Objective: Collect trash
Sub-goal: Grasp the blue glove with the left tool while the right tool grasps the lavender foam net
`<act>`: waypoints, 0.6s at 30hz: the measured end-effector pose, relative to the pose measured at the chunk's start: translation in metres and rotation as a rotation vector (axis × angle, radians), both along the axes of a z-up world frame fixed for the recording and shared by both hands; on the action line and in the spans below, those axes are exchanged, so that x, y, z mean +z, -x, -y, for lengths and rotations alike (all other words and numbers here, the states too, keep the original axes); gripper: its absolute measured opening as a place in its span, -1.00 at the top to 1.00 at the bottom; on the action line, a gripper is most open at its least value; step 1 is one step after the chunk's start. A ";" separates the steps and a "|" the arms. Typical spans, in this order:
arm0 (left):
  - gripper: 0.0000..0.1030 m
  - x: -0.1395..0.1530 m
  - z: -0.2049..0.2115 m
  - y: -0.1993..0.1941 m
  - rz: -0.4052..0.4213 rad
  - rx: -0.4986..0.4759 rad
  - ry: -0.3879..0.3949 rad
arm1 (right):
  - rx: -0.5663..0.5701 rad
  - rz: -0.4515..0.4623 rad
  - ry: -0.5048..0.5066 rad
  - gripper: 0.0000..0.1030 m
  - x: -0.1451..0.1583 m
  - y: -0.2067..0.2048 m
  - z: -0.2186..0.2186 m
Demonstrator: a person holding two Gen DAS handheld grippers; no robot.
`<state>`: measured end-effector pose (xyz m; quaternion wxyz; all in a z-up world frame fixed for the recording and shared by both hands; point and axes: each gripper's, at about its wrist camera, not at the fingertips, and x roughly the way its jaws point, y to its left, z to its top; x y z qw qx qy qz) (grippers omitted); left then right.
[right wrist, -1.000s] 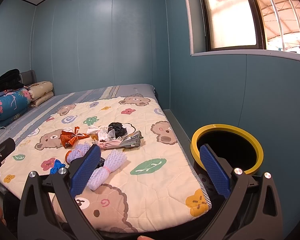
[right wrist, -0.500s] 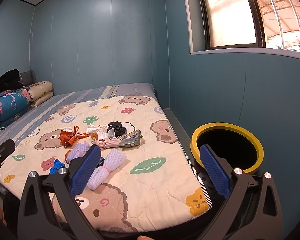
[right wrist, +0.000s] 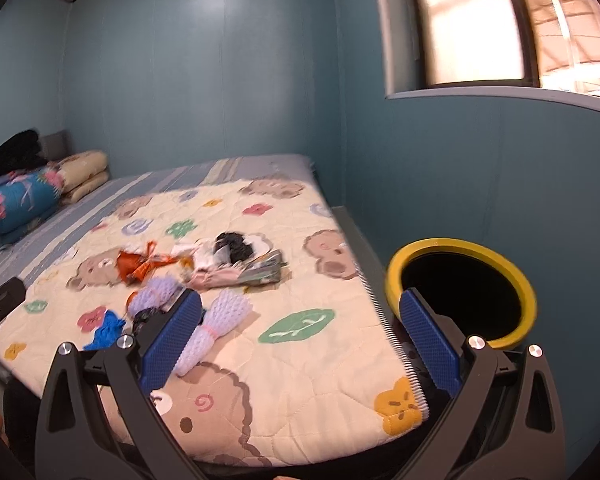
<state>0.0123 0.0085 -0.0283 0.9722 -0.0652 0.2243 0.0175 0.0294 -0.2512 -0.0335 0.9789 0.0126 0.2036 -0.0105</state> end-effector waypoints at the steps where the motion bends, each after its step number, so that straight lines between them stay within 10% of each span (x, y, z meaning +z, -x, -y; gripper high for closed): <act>1: -0.85 0.000 -0.002 -0.006 -0.012 0.003 0.001 | 0.021 -0.014 -0.001 -0.85 0.000 -0.003 -0.001; 18: -0.85 -0.057 -0.051 -0.094 -0.339 -0.068 -0.064 | 0.225 -0.419 -0.085 -0.85 -0.053 -0.138 -0.020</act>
